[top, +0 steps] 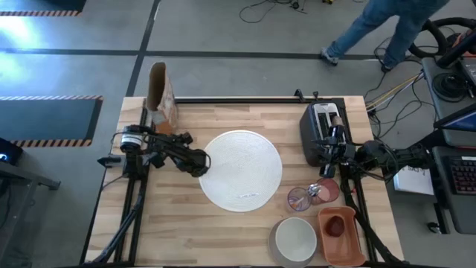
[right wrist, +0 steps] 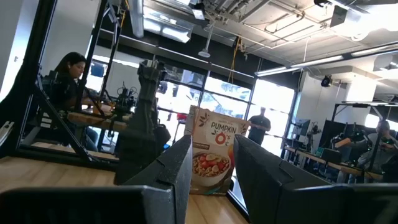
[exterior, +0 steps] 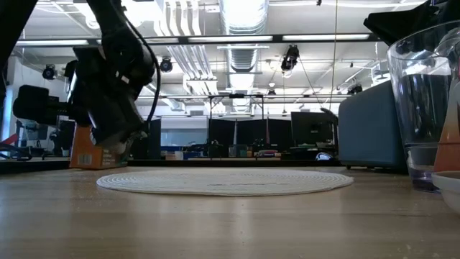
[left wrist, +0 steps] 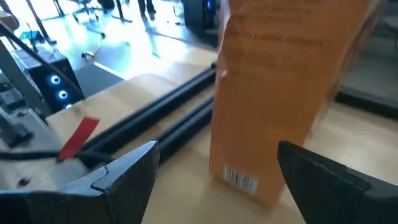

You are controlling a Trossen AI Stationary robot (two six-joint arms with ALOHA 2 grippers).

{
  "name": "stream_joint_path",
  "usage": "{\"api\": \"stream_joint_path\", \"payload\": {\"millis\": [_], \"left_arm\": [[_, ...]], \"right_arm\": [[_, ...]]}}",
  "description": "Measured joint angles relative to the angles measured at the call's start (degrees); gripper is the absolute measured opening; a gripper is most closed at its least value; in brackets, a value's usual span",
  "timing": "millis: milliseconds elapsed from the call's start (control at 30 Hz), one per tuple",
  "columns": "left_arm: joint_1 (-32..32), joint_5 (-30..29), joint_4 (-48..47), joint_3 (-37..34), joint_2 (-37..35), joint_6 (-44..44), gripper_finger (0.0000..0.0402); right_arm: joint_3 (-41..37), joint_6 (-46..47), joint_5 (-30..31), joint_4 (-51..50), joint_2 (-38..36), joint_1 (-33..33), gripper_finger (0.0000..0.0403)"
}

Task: Arrange a breakfast setting
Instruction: Move the cereal to the top left of the table, then move the purple cup with spoon to the top of the table

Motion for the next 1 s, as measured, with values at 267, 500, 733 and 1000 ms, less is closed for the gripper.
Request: {"api": "stream_joint_path", "payload": {"millis": [267, 500, 733, 1000], "left_arm": [[-9.9, 5.87, 0.01, 3.19, -2.13, 2.75, 0.0285], [-19.44, 3.74, -0.02, 7.14, -3.04, 3.42, 0.0253], [-27.31, -12.38, 0.28, 14.41, -2.81, 12.56, 0.0221], [-29.06, -23.12, 4.4, 24.83, -1.51, 28.94, 0.019]], "right_arm": [[0.01, 0.0, 0.0, -0.01, 0.01, 0.0, 0.0107], [0.02, 0.0, 0.01, 0.0, 0.02, -0.02, 0.0107], [0.0, 0.0, 0.0, 0.0, 0.01, -0.02, 0.0107], [0.01, 0.0, 0.0, 0.0, 0.02, -0.02, 0.0107]]}}
